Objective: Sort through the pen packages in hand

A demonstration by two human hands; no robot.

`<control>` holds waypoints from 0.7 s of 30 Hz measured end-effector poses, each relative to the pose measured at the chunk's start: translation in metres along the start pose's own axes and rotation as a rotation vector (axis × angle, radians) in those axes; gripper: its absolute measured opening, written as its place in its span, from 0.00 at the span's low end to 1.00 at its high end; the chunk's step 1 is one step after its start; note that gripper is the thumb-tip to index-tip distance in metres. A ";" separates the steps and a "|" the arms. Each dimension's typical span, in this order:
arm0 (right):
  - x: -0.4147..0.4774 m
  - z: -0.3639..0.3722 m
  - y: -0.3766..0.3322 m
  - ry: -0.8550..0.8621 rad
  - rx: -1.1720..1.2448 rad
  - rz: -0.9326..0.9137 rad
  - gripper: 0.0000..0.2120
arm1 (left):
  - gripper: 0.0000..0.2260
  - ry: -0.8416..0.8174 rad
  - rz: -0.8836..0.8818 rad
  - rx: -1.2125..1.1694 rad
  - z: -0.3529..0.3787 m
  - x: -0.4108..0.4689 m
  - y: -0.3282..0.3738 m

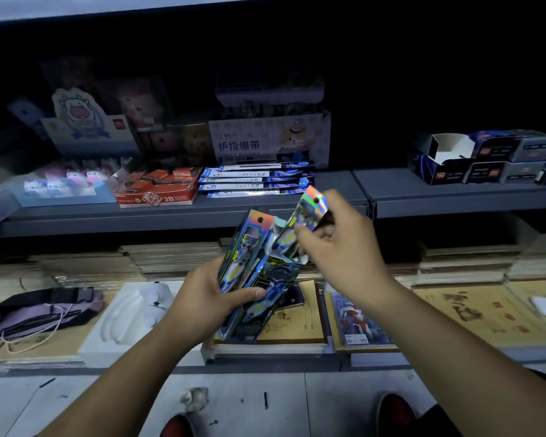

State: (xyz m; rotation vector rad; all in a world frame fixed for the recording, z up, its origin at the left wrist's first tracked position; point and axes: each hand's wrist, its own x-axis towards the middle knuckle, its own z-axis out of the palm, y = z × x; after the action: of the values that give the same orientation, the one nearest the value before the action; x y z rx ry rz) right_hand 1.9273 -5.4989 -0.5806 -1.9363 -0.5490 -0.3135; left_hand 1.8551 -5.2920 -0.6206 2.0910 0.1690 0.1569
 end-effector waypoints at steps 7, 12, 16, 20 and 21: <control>-0.003 0.003 -0.003 -0.119 -0.212 -0.059 0.11 | 0.15 0.070 0.045 0.036 -0.002 0.001 -0.001; -0.005 0.007 0.000 -0.198 -0.267 -0.037 0.12 | 0.17 0.042 0.109 0.124 -0.001 -0.001 -0.001; -0.005 0.007 -0.001 -0.222 -0.223 -0.021 0.08 | 0.17 0.051 0.114 0.141 -0.001 0.000 -0.004; -0.006 0.005 -0.002 -0.176 -0.174 -0.011 0.05 | 0.17 0.072 0.131 0.164 -0.003 0.001 -0.004; -0.006 0.005 -0.002 -0.189 -0.180 -0.005 0.06 | 0.16 0.064 0.142 0.173 -0.003 0.001 -0.004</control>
State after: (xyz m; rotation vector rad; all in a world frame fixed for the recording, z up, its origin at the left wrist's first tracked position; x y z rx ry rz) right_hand 1.9209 -5.4946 -0.5837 -2.1530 -0.6676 -0.1887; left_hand 1.8554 -5.2874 -0.6223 2.2720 0.0746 0.3043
